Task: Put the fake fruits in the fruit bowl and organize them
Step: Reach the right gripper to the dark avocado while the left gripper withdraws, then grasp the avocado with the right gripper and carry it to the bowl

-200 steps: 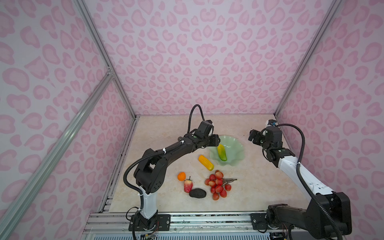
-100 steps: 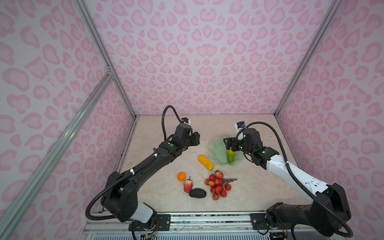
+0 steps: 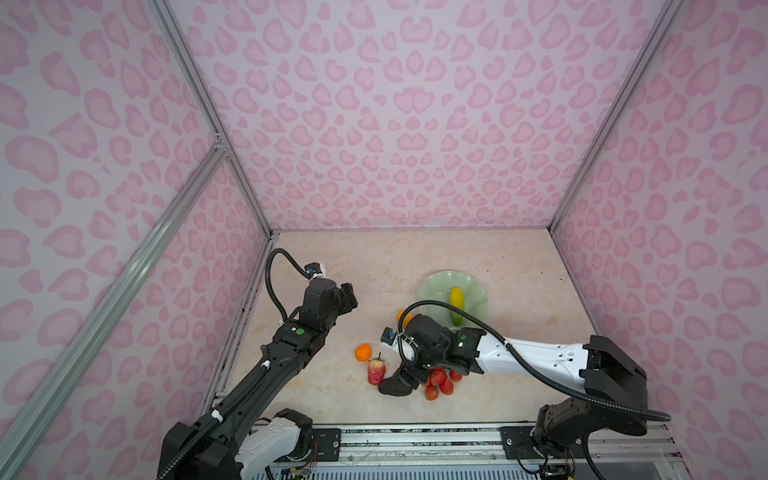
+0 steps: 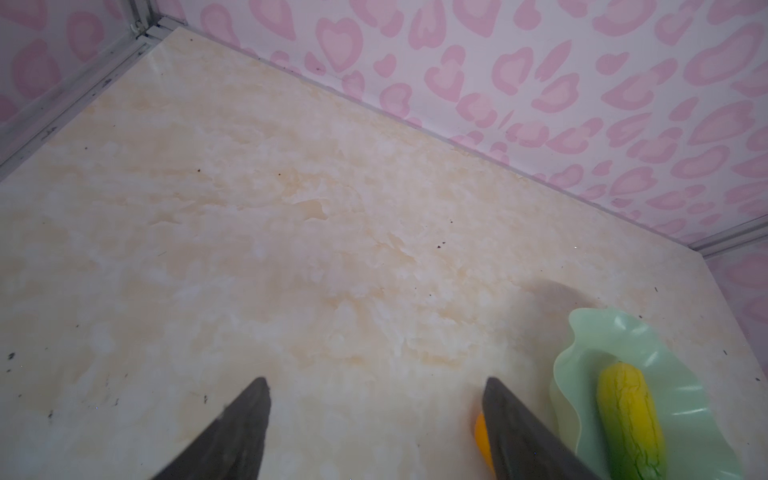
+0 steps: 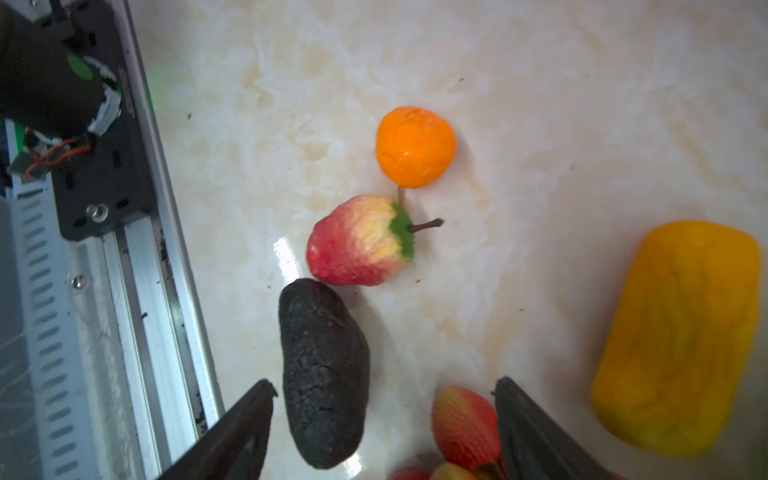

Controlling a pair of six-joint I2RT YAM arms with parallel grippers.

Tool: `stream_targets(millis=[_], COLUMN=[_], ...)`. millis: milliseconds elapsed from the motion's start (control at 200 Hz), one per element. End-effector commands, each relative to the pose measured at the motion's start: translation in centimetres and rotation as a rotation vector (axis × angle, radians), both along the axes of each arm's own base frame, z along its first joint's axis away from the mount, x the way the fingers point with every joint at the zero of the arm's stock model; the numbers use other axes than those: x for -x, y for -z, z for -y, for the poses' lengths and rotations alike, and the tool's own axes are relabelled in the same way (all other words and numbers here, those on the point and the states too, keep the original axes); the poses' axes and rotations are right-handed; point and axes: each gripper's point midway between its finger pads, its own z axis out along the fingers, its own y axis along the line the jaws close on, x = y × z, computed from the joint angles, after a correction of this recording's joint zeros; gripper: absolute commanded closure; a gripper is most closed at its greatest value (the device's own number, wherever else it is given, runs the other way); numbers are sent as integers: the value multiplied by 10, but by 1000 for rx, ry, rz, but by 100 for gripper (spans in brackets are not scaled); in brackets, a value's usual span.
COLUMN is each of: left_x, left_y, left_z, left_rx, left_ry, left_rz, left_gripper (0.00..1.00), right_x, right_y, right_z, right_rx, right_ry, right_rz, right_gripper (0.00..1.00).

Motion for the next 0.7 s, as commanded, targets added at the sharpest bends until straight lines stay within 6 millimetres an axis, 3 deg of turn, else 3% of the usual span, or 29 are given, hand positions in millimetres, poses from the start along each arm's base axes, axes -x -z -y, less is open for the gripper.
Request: stream_targets(millis=[0, 230, 450, 570, 695], left_x=[7, 19, 28, 32, 36], left_y=[7, 17, 27, 32, 39], left_z=[-10, -24, -30, -31, -27], left_rx=[15, 35, 47, 56, 71], left_ry=[-40, -82, -102, -102, -82], left_rz=[-8, -20, -37, -46, -62], left_gripper=[15, 11, 10, 10, 10], right_x=[15, 25, 28, 28, 19], right_y=[23, 46, 55, 37, -3], right_z=[6, 2, -2, -5, -2], right_rx=[86, 142, 176, 144, 52], right_ry=[-47, -80, -91, -96, -61], right_rz=[-2, -4, -8, 2, 18], right_gripper=[18, 28, 56, 73, 78])
